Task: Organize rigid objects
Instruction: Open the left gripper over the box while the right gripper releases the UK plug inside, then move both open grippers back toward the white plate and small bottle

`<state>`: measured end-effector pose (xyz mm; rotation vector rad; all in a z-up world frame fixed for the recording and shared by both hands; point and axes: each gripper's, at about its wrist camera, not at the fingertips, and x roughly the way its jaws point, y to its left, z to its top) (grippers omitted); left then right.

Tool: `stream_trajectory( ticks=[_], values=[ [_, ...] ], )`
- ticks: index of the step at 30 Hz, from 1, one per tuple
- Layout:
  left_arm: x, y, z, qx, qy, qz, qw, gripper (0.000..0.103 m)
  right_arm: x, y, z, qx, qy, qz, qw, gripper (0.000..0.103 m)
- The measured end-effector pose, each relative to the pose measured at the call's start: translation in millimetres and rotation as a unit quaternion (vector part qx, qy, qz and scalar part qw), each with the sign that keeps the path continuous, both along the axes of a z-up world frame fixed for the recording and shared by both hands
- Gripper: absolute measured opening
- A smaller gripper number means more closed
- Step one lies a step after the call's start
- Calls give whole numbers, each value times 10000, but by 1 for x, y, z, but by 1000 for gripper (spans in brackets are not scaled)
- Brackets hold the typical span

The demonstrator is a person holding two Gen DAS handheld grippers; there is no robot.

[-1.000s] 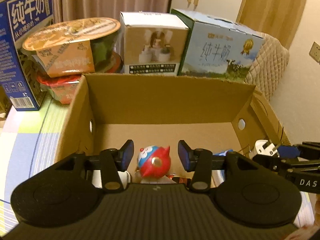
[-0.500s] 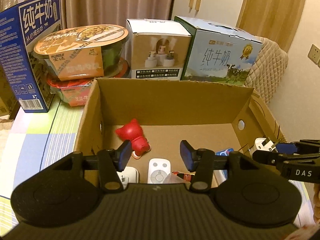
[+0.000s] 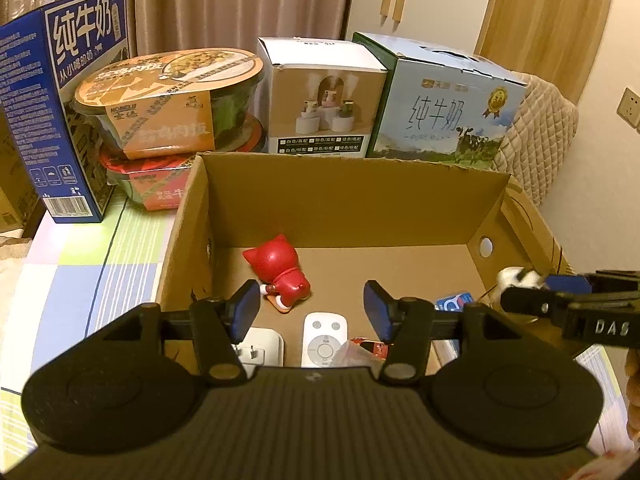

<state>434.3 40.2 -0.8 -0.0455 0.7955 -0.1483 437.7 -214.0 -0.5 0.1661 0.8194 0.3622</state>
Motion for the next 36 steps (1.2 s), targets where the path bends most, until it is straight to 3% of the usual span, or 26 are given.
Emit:
stream_trajectory(
  ticks=[3, 4, 16, 27, 36],
  values=[
    [-4, 1, 2, 31, -24, -2, 10000, 61, -2, -3, 7, 185, -195, -104, 9996, 79],
    [-6, 1, 3, 51, -42, -15, 10000, 63, -4, -5, 11, 248, -299, -150, 9991, 80],
    [-63, 4, 28, -29, -252, 84, 9996, 73, -52, -14, 44, 58, -429, -228, 9988, 80],
    [-151, 9, 56, 30, -393, 224, 9990, 82, -130, -23, 71, 135, -409, -249, 9988, 82],
    [-223, 12, 56, 62, -328, 282, 9990, 93, -195, -20, 80, 134, -500, -46, 9986, 83]
  ],
)
